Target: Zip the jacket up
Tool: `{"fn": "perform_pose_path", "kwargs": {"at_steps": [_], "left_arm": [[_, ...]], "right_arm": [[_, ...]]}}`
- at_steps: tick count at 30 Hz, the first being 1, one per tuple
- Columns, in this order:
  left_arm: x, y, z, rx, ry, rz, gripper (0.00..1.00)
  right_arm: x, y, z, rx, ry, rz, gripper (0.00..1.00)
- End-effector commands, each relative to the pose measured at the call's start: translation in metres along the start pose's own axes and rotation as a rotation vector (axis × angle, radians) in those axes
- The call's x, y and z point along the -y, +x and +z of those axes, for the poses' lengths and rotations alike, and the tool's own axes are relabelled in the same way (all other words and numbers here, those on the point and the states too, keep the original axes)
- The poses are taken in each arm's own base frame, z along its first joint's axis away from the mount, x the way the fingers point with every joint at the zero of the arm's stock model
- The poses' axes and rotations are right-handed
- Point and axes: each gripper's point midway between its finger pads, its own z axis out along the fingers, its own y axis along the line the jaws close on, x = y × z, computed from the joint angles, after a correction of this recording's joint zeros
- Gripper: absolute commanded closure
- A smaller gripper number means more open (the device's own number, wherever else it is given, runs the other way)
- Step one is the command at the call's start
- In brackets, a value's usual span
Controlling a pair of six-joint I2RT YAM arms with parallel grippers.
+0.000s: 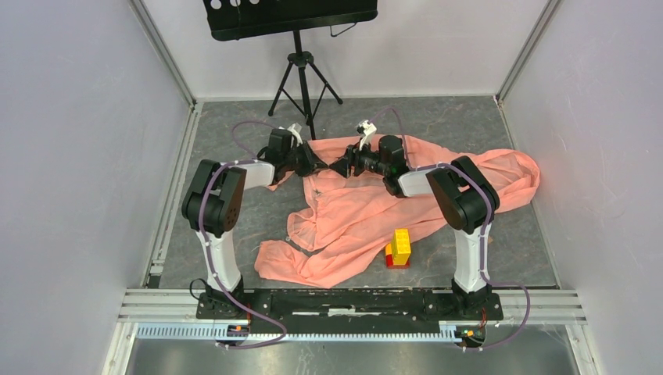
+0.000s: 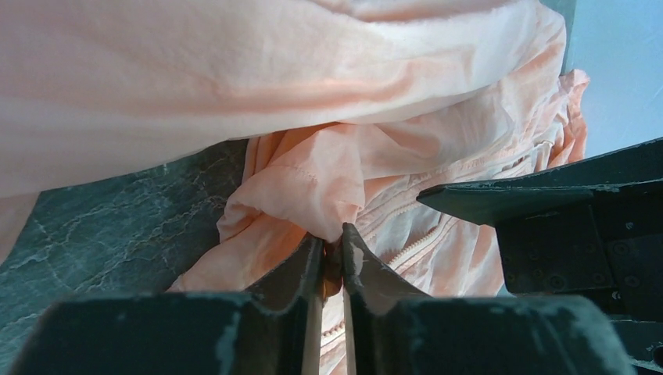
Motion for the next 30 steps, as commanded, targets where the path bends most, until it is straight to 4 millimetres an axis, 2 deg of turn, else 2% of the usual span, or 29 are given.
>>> {"fn": "perform_pose_path", "kwargs": {"at_steps": [1, 6, 11, 18, 24, 30], "left_arm": [[0.005, -0.005, 0.001, 0.003, 0.02, 0.061, 0.85], [0.024, -0.006, -0.006, -0.031, 0.124, 0.024, 0.97], [0.044, -0.014, -0.018, -0.011, 0.27, -0.079, 0.98], [0.054, -0.011, -0.024, -0.017, 0.327, -0.131, 0.98], [0.067, -0.011, -0.032, -0.017, 0.404, -0.195, 0.98], [0.069, -0.009, -0.038, -0.008, 0.404, -0.205, 0.98]], "right_arm": [[0.0, -0.01, -0.003, 0.014, 0.004, -0.056, 0.41], [-0.006, -0.008, -0.011, 0.012, -0.016, -0.103, 0.42], [-0.02, -0.014, -0.012, 0.046, -0.093, -0.129, 0.41], [-0.026, -0.02, -0.008, 0.076, -0.132, -0.133, 0.37], [-0.025, -0.023, -0.005, 0.093, -0.139, -0.131, 0.36], [-0.023, -0.021, 0.001, 0.094, -0.146, -0.127, 0.36]]}}
